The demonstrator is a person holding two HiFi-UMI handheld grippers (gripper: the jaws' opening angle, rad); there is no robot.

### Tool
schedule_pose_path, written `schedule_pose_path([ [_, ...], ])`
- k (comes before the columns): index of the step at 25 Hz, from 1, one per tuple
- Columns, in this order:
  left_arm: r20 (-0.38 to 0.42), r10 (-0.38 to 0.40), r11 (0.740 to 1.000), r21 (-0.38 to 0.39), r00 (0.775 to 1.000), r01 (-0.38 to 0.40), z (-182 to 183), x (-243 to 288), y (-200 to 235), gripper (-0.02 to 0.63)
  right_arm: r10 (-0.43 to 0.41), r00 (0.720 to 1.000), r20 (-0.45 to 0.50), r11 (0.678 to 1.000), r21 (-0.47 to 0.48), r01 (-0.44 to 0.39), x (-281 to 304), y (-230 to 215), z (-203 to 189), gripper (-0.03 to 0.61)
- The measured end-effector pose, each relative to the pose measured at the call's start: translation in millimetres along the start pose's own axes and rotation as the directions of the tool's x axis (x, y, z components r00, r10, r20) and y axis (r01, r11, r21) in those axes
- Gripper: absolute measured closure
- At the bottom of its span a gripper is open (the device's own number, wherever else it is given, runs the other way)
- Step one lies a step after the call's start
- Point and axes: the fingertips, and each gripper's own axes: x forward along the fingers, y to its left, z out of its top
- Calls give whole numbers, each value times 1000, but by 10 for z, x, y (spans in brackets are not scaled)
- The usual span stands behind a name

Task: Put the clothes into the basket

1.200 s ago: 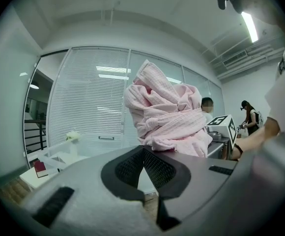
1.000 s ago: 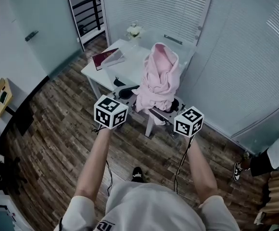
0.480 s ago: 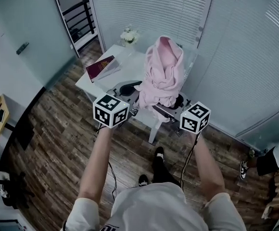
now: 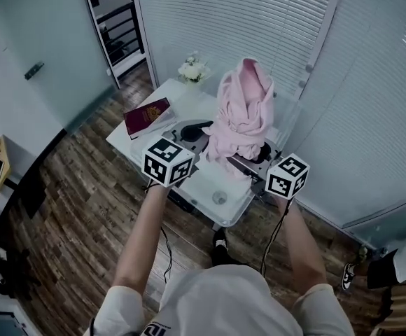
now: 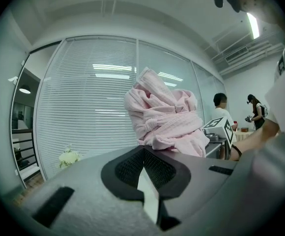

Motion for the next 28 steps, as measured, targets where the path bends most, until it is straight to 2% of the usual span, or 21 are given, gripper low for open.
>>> schedule_pose_path([
  [11,-30,24,998,52,999,-22,-79,339,440,601,71,997,35,994,84,-73,275,-608,32,242],
  [14,-44,37,999,33,998,-36,-214,427,599,601,83,996,-24,991,104,-80,405,-976,-94,242],
  [16,-47,49,999,24,998,-48,-295,468,675,601,84,994,-66,985,153,-73,558,-1270,-223,241],
  [21,-41,71,997,33,997,-70,-208,415,755,601,20,982,-188,953,300,38,922,-1818,-460,242],
  [24,-41,86,996,35,995,-85,-158,356,794,601,37,947,-318,923,375,90,992,-1969,-695,242],
  [26,-44,93,995,37,995,-91,-155,316,823,601,86,906,-414,907,409,101,993,-1969,-872,242],
  [28,-43,92,995,42,995,-90,-147,268,829,601,148,854,-499,897,431,96,967,-1909,-1073,242],
])
